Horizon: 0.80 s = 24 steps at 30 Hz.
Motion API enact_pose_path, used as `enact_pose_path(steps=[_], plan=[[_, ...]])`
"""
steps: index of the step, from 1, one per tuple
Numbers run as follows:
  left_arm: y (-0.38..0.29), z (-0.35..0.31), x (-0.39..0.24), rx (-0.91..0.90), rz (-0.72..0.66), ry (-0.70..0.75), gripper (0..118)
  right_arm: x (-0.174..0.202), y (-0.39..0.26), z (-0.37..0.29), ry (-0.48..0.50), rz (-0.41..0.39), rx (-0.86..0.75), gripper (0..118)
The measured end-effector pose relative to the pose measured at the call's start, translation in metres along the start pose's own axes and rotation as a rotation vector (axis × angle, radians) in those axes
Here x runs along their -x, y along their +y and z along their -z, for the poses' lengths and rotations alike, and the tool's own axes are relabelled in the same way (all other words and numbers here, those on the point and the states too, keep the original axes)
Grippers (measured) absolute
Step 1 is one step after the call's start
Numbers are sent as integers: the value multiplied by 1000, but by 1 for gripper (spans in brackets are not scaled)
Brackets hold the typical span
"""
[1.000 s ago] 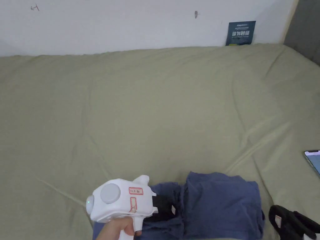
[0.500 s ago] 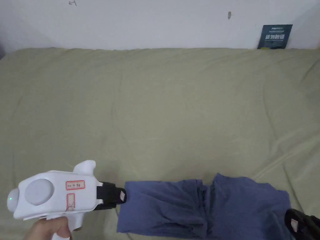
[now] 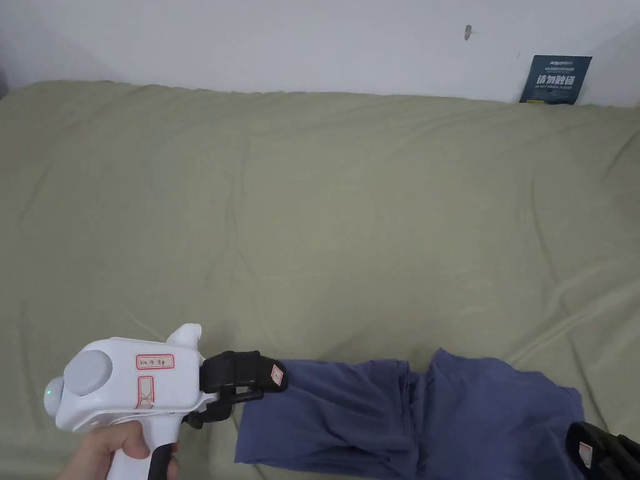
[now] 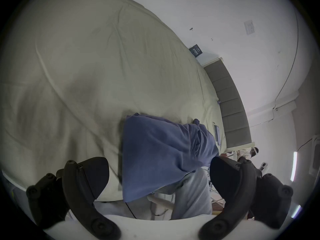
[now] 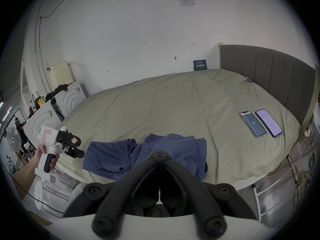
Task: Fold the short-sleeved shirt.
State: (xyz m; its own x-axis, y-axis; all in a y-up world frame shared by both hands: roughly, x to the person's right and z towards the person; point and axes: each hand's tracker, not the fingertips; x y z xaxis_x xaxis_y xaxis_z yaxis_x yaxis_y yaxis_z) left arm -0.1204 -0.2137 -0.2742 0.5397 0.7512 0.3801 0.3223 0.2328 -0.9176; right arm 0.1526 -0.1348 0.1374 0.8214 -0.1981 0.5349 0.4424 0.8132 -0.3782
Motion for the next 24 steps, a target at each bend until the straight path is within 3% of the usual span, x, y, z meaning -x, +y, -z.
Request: enact_pose_path(steps=[5,9,10,11,12,14,17,24], plan=[[3,23,3,61,-5,5,111,-3,0,-1,-18,6,6,0],[10,39,12,120,-4,-147,110,-5,-4,3,-28,12,22,0],[8,45,13,139,-52,-213,107,-5,-5,4,-28,15,26,0],[15,45,34,141,-75,-186,101,-5,-5,5,-26,19,29,0],[16,44,37,100,-68,-141,88,-4,-6,5,-23,25,31,0],[13,41,38,59,-21,-14,12,-2,-6,5,-12,34,32,0],[-9,39,26,52,-68,-74,12,3,-3,3,1,12,27,0],[0,-21,24,-54,-82,-57,11,3,10,-1,14,-8,-16,0]])
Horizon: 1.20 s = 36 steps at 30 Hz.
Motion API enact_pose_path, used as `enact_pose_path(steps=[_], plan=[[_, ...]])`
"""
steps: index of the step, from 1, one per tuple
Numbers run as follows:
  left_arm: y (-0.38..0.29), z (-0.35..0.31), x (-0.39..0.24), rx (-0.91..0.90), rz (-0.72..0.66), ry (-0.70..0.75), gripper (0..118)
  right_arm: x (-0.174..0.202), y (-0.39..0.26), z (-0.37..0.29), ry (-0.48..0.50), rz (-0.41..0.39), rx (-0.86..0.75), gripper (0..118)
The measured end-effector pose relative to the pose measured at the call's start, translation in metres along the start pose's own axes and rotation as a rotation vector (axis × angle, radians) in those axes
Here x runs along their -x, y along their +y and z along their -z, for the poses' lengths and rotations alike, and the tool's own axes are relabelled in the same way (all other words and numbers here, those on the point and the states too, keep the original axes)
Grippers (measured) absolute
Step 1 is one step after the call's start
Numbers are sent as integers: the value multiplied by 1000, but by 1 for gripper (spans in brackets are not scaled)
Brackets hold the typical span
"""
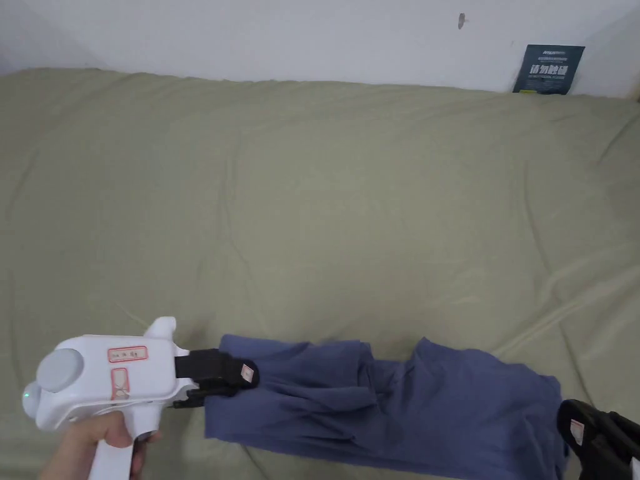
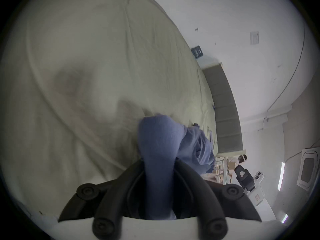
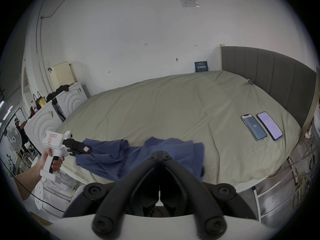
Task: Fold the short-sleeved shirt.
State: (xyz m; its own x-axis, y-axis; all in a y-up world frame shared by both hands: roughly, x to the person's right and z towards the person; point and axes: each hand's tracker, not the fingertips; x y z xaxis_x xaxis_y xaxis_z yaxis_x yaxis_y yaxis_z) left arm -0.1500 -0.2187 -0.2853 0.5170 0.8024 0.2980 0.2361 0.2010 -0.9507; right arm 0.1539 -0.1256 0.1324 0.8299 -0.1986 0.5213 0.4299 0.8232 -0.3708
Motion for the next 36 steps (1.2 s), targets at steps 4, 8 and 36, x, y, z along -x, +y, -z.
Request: enact_pose_path(steps=[4,8,36], plan=[[12,-73,1,-120,27,146,11,2,6,2,25,-11,-15,0],[15,-128,-11,-198,66,291,10,5,6,4,51,-16,-19,0],[-87,169,-209,175,576,603,115,-41,-11,-29,-21,100,-46,1]])
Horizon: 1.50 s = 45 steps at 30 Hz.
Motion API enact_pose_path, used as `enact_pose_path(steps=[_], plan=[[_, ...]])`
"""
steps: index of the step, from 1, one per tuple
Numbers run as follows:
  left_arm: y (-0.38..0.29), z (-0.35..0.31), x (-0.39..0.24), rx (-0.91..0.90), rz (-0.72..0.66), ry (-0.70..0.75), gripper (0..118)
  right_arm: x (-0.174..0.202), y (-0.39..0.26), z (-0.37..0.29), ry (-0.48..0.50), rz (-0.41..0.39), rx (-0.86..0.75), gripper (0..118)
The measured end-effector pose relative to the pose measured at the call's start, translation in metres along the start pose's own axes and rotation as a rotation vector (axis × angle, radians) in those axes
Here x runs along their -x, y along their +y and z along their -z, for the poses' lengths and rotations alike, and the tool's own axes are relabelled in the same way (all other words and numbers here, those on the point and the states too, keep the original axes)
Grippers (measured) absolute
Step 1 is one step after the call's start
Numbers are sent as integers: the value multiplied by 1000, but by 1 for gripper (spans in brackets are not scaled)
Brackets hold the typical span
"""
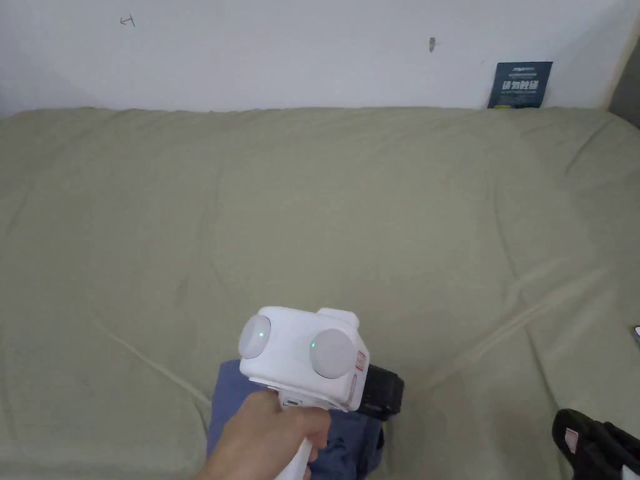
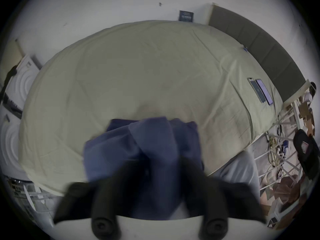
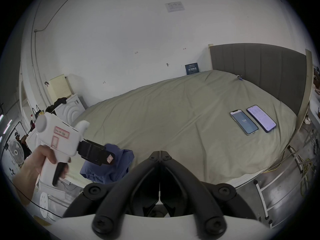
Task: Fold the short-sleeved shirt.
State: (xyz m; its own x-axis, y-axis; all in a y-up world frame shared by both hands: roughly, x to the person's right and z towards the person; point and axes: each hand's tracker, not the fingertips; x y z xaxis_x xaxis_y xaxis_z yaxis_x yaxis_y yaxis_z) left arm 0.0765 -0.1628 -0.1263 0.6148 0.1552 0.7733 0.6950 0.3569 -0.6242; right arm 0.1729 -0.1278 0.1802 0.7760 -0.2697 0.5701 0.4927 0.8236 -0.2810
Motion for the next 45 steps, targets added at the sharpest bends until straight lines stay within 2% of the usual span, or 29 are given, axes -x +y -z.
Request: enact_pose_path(steps=[7,8,9,11,12,16,19,23,25,29,33,36,40,43,45], plan=[[1,-44,38,-102,-79,-117,107,-15,0,-1,-32,28,5,0],[-2,-55,50,-133,-116,-143,99,-16,-1,2,-32,35,10,1],[-6,-64,63,-165,-144,-184,83,-17,-2,4,-29,39,14,0],[-15,-77,84,-219,-184,-274,12,-16,-3,9,-28,42,22,0],[-21,-75,96,-230,-212,-314,1,-14,-3,10,-25,41,26,0],[-25,-44,115,-167,-311,-520,0,-7,-4,16,-7,42,45,0],[-27,-5,100,-92,-336,-627,0,-1,-5,17,-2,30,55,0],[-36,71,81,-9,-268,-485,0,1,-9,15,2,19,72,0],[-38,83,83,-47,-304,-597,0,2,-10,13,0,15,79,0],[-34,69,79,-54,-306,-566,0,3,-13,16,1,7,110,0],[-34,22,88,-111,-242,-545,1,17,-11,29,31,-27,132,0],[-40,-27,113,-211,-230,-522,1,37,-6,51,122,-48,174,0],[-63,-71,149,-276,-236,-393,1,71,-3,97,300,-51,265,0],[-77,-80,178,-269,-288,-348,1,92,-6,149,473,37,390,0],[-84,-80,195,-267,-322,-309,1,98,-12,184,581,134,481,0]])
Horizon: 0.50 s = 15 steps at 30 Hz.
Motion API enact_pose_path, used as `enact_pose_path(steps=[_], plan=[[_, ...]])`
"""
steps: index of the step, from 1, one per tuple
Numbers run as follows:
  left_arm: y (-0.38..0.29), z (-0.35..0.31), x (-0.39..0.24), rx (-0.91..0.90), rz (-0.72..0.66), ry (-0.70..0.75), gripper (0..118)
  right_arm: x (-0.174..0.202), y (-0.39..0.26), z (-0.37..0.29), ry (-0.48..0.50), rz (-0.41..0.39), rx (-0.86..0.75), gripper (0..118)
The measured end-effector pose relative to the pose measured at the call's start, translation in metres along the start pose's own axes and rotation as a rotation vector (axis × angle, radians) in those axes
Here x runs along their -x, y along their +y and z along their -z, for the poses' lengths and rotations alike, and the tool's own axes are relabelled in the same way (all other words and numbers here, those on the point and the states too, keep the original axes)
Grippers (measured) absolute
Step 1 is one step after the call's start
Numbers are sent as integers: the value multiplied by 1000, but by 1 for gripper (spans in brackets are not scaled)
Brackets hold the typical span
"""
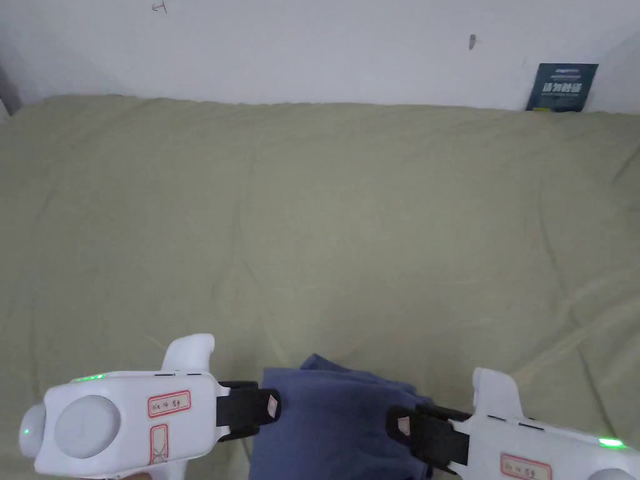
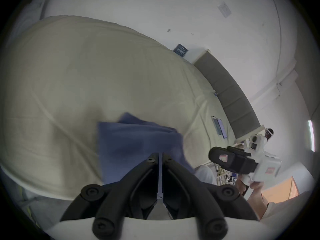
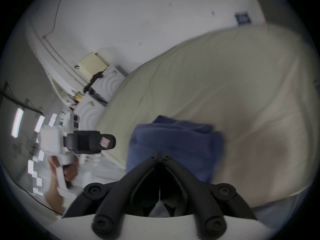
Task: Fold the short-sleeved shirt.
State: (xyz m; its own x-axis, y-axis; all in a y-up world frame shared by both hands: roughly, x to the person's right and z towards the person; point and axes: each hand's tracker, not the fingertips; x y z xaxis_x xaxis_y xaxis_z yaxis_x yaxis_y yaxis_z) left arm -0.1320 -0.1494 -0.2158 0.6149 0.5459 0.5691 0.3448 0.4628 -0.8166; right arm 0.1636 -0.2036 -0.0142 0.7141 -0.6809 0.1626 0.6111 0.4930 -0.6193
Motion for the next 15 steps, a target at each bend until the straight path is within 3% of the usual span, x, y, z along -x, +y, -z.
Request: enact_pose_path(steps=[5,7,8,9,10,11,14,15], plan=[[2,6,38,22,-70,43,1,-51,4,58,193,192,166,0],[4,11,45,37,-75,49,1,-82,-8,68,199,277,167,1],[6,13,50,48,-81,52,1,-102,-14,72,269,312,145,1],[8,15,53,61,-81,57,1,-117,-17,72,384,409,139,1],[9,16,52,65,-78,61,1,-119,-16,69,413,465,122,1],[11,17,54,71,-71,57,2,-116,-16,63,394,458,108,1],[17,20,56,107,-61,-40,5,-108,-11,61,322,324,141,1],[18,24,57,121,-67,-86,9,-102,-11,60,327,345,137,1]])
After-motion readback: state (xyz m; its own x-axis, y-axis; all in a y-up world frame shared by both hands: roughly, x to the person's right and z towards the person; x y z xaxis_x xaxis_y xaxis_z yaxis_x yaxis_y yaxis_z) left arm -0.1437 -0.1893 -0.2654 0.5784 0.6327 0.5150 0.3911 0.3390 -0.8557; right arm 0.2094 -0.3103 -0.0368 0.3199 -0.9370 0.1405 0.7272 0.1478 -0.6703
